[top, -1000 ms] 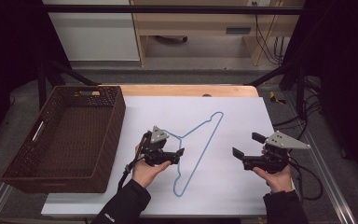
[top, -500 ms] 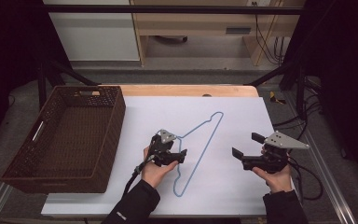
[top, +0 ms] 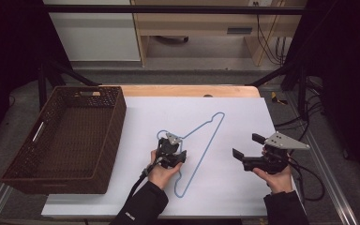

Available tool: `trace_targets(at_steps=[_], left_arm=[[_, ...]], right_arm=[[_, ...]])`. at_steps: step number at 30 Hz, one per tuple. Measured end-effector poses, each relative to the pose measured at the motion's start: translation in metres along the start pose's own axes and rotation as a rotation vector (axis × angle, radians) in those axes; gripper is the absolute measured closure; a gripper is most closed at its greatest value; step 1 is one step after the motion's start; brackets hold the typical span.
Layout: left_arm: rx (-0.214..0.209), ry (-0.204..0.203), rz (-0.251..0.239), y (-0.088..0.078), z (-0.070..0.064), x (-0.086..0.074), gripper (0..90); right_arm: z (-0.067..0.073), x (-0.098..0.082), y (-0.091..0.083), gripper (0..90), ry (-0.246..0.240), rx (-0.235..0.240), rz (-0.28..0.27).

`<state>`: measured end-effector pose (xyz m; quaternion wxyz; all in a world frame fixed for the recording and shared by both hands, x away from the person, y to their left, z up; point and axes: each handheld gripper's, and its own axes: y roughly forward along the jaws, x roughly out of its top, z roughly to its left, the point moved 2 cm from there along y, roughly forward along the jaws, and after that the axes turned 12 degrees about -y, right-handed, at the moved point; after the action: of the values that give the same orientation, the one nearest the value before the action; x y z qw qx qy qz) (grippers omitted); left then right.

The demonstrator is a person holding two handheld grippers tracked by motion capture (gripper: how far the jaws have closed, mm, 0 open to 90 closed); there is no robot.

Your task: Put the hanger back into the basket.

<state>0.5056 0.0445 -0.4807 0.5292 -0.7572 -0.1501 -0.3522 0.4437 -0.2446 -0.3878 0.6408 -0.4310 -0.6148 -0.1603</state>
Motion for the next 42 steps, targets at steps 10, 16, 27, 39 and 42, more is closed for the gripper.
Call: trace_targets(at_steps=[10, 16, 27, 39, 42], left_arm=[[0.04, -0.022, 0.004, 0.01, -0.003, -0.004, 69.1], [0.097, -0.016, 0.001, 0.011, -0.008, -0.005, 75.0], [0.147, -0.064, 0.016, 0.012, -0.016, -0.003, 83.5], [0.186, -0.099, -0.005, 0.013, -0.02, -0.005, 85.2], [0.187, -0.114, -0.006, 0.013, -0.02, -0.005, 85.1]], right_arm=[[0.001, 0.0, 0.001, 6.2, 0.002, 0.002, 0.004], [0.001, 0.0, 0.002, 6.2, 0.0, 0.002, 0.006], [0.001, 0.0, 0.002, 6.1, 0.0, 0.003, 0.008], [0.0, 0.0, 0.001, 6.0, 0.002, 0.005, 0.004], [0.001, 0.0, 0.002, 6.0, 0.004, 0.005, 0.005]])
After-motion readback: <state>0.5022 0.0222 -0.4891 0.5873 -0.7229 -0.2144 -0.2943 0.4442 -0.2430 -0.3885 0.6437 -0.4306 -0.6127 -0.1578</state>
